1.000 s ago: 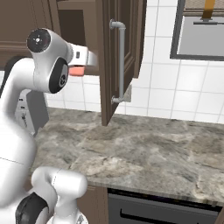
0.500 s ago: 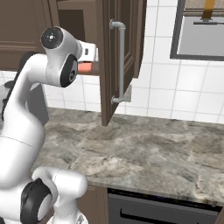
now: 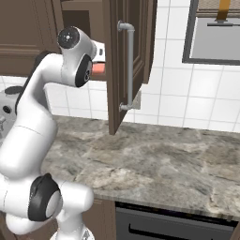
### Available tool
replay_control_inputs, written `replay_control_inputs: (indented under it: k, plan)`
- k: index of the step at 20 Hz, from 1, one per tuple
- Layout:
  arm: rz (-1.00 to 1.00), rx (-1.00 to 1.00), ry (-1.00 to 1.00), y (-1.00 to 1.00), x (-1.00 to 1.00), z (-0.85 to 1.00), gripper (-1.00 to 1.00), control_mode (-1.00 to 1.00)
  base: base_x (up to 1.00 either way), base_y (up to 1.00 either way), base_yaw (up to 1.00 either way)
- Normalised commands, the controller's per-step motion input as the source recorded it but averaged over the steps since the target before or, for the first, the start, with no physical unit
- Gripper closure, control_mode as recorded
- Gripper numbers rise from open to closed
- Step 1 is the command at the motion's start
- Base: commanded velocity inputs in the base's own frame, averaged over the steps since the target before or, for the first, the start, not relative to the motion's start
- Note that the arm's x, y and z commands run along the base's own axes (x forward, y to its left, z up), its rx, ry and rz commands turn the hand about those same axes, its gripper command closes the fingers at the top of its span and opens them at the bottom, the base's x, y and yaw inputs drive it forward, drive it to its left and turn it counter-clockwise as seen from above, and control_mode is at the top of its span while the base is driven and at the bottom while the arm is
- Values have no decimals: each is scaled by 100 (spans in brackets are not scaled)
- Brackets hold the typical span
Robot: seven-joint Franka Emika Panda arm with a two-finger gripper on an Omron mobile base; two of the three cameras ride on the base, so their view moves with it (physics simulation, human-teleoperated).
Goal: Pick up the sponge and bar soap from the sink, and place them back in the cabinet, and close the cabinet door.
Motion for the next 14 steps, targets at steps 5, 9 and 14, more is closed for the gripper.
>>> replay_control_inputs:
  k: [5,9,14]
  plan:
    - [0,0,0,0,40,-12,100,-100,0,0,0]
    - [0,0,0,0,37,-15,100,-100,0,0,0]
    - [0,0,0,0,36,-18,100,-100,0,0,0]
